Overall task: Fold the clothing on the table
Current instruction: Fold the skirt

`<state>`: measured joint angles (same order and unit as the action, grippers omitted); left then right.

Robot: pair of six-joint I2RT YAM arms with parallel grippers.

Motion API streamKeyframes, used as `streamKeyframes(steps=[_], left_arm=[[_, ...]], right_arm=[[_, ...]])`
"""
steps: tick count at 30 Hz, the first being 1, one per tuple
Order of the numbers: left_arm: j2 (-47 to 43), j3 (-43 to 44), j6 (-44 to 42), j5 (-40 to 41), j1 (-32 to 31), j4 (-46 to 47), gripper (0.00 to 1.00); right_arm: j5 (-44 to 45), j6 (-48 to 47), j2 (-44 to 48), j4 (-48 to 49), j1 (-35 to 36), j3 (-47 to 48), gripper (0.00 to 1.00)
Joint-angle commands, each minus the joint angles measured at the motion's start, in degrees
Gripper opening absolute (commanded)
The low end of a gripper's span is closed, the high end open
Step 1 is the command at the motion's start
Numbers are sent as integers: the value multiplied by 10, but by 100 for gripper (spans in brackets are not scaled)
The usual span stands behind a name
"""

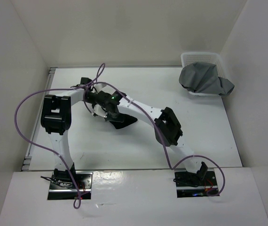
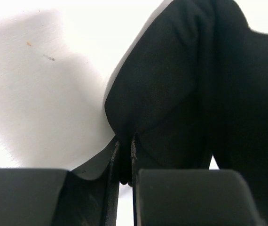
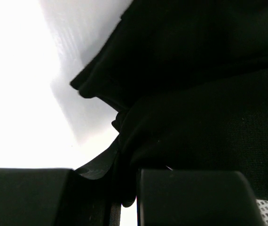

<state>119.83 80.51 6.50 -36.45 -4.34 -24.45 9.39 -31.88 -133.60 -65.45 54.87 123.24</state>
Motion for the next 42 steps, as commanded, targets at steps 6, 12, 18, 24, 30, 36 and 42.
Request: streamKeyframes(steps=[6, 12, 18, 24, 30, 36, 42], left_arm=[[13, 2, 4, -31, -3, -3, 15], [13, 2, 4, -31, -8, -3, 16], [13, 2, 4, -31, -8, -3, 16], [8, 2, -1, -31, -8, -8, 21], [-5, 13, -12, -24, -8, -24, 44], [-55, 8, -31, -18, 42, -49, 64], [-102, -33, -81, -1, 147, -112, 73]], right_arm=[[5, -28, -5, -19, 29, 11, 6], [5, -39, -5, -24, 47, -12, 18], [-1, -53, 0, -24, 53, -26, 53], [-6, -53, 33, -12, 53, -26, 74], [-32, -26, 53, -12, 10, 39, 76], [-78, -26, 119, -23, -88, 39, 76], [-116, -32, 184, 1, -185, -49, 76]])
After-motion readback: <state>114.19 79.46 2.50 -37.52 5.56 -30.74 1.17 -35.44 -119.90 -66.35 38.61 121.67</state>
